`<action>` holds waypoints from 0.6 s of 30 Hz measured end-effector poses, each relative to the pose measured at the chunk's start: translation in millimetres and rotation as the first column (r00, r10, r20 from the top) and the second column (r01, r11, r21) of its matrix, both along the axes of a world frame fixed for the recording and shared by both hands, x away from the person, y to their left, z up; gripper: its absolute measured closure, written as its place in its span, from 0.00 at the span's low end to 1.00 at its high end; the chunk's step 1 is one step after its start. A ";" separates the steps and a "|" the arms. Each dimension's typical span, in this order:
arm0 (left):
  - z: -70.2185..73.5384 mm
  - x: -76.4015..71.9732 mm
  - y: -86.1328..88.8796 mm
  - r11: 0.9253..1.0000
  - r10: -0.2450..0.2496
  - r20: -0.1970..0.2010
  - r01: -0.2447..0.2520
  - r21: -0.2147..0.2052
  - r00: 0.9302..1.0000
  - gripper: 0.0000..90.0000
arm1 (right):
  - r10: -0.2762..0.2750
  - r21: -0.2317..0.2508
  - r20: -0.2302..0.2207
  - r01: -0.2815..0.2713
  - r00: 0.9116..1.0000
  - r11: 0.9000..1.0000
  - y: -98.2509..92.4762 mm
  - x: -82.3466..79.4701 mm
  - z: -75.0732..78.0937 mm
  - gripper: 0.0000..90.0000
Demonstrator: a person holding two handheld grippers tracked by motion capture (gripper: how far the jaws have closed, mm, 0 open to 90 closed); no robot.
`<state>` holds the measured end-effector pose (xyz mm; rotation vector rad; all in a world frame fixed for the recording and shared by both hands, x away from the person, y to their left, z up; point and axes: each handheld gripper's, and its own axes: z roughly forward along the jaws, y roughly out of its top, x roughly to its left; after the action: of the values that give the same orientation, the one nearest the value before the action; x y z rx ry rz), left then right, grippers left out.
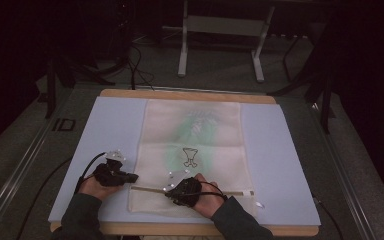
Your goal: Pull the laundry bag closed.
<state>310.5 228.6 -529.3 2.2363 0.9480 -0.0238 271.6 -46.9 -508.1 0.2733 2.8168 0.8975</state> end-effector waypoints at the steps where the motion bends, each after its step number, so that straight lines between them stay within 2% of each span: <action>1: 0.0 -0.1 -0.2 1.000 0.002 0.000 -0.002 -0.001 1.000 1.00 | -0.001 0.002 0.001 0.001 1.000 1.000 -0.9 -0.1 -0.1 0.91; 18: 0.3 -0.2 -0.5 1.000 0.000 0.002 0.000 0.004 1.000 1.00 | -0.012 -0.012 0.006 0.012 1.000 1.000 -13.4 -1.7 -0.4 0.91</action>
<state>310.3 228.1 -529.0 2.2399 0.9478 -0.0201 269.9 -60.3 -508.6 0.2851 2.8111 0.8765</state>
